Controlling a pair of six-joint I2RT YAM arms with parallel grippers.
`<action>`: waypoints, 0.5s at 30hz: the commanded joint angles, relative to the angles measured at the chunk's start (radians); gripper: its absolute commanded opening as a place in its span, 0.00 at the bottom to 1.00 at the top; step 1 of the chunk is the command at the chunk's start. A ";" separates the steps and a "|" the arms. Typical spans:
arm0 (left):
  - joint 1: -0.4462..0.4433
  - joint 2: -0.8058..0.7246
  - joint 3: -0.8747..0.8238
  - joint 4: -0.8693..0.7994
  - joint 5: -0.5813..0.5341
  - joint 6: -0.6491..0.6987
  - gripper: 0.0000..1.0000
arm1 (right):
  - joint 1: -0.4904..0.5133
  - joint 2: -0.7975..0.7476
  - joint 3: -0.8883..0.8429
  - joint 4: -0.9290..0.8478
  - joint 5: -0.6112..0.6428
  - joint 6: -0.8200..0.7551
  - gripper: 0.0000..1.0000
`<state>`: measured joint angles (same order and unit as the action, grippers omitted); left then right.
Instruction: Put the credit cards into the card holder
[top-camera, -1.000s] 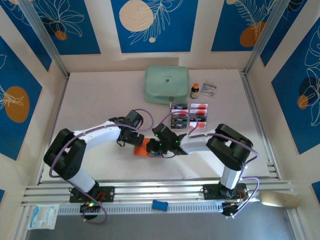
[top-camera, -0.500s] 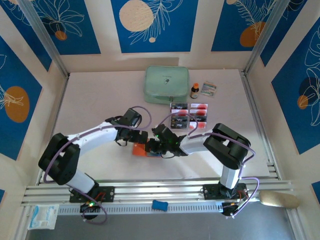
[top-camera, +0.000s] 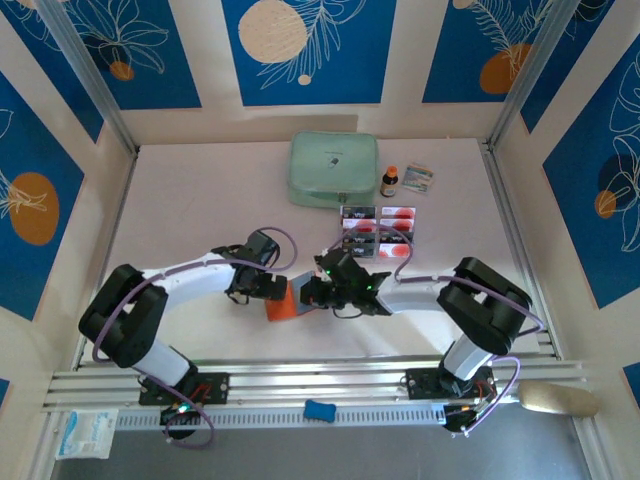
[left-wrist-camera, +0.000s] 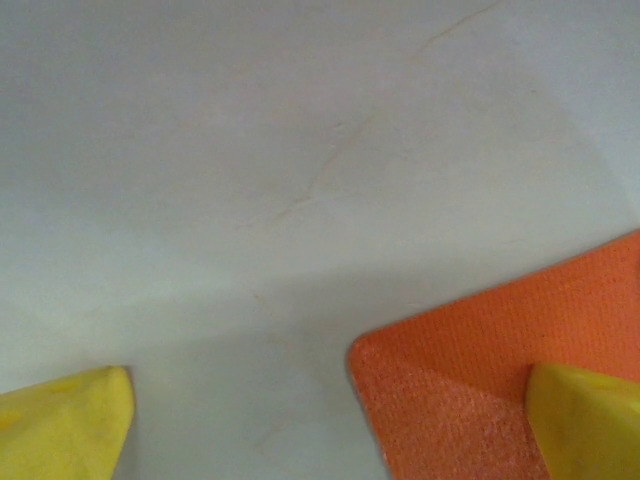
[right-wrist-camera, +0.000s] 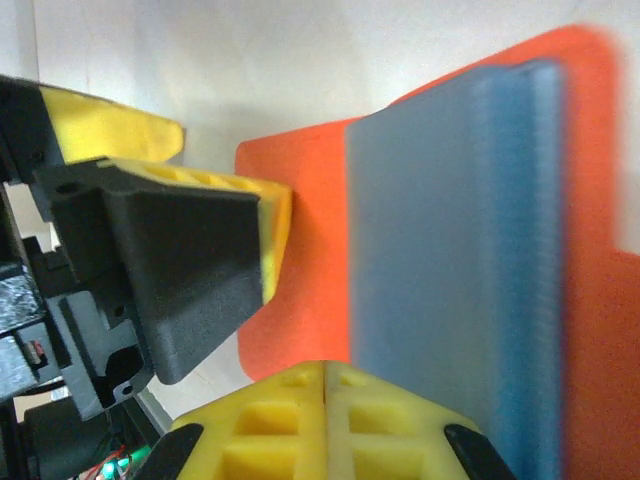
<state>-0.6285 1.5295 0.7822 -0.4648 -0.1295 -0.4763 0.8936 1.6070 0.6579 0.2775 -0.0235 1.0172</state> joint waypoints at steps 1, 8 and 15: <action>0.003 0.019 0.003 -0.039 -0.060 0.035 1.00 | -0.034 -0.018 -0.038 -0.043 0.014 -0.030 0.00; 0.003 0.056 0.022 -0.028 -0.084 0.062 1.00 | -0.066 0.007 -0.102 -0.014 0.016 -0.017 0.00; 0.008 0.094 0.109 -0.053 -0.110 0.108 1.00 | -0.028 -0.012 -0.156 0.037 0.028 0.037 0.00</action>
<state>-0.6285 1.5906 0.8524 -0.4839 -0.1722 -0.4076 0.8410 1.6005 0.5377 0.3561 -0.0101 1.0348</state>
